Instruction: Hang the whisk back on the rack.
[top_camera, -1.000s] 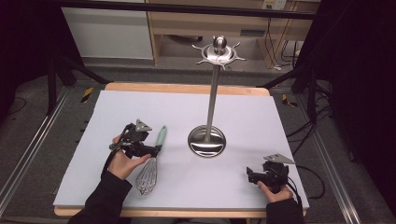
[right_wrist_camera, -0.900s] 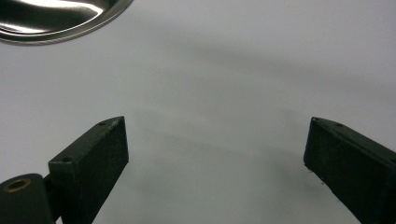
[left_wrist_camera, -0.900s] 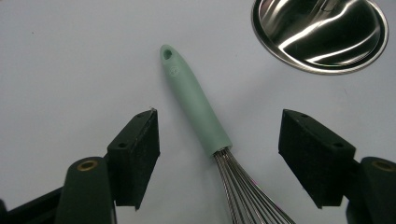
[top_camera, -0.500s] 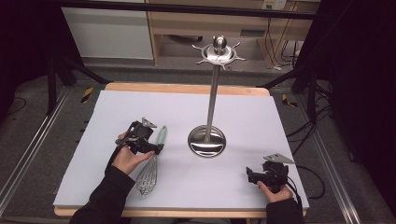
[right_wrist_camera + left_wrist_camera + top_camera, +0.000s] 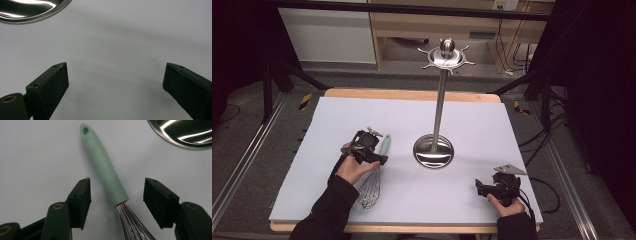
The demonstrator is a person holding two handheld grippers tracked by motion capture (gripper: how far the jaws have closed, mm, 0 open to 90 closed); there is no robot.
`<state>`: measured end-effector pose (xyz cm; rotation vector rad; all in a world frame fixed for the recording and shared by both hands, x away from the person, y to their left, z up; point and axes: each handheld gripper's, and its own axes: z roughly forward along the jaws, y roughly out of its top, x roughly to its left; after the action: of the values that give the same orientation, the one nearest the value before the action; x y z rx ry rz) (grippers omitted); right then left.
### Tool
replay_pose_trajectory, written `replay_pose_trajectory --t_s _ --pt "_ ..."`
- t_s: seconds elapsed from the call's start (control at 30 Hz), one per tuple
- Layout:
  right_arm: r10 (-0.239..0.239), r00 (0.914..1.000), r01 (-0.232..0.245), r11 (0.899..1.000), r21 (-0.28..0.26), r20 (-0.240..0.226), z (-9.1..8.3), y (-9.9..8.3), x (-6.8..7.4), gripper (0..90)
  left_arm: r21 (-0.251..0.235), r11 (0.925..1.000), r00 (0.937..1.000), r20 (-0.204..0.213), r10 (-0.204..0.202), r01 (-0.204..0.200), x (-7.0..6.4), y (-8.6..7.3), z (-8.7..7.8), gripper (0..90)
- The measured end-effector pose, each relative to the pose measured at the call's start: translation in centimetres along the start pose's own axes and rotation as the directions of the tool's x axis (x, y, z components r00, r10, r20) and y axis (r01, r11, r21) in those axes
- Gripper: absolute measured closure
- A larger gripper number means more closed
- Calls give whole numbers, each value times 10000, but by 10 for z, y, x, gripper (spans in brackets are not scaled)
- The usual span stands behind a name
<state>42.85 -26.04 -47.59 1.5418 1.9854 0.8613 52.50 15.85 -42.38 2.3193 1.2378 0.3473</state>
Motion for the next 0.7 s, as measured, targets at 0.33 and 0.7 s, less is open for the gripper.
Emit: replay_pose_trajectory --t_s 0.33,0.7 --pt "-50 10000 50 10000 27 -12 0 0 0 69 533 9983 9997 68 -237 233 2 -1 13 440" --pt "-76 10000 76 10000 41 -13 1 0 0 70 897 9945 9985 75 -547 538 3 -1 20 525"
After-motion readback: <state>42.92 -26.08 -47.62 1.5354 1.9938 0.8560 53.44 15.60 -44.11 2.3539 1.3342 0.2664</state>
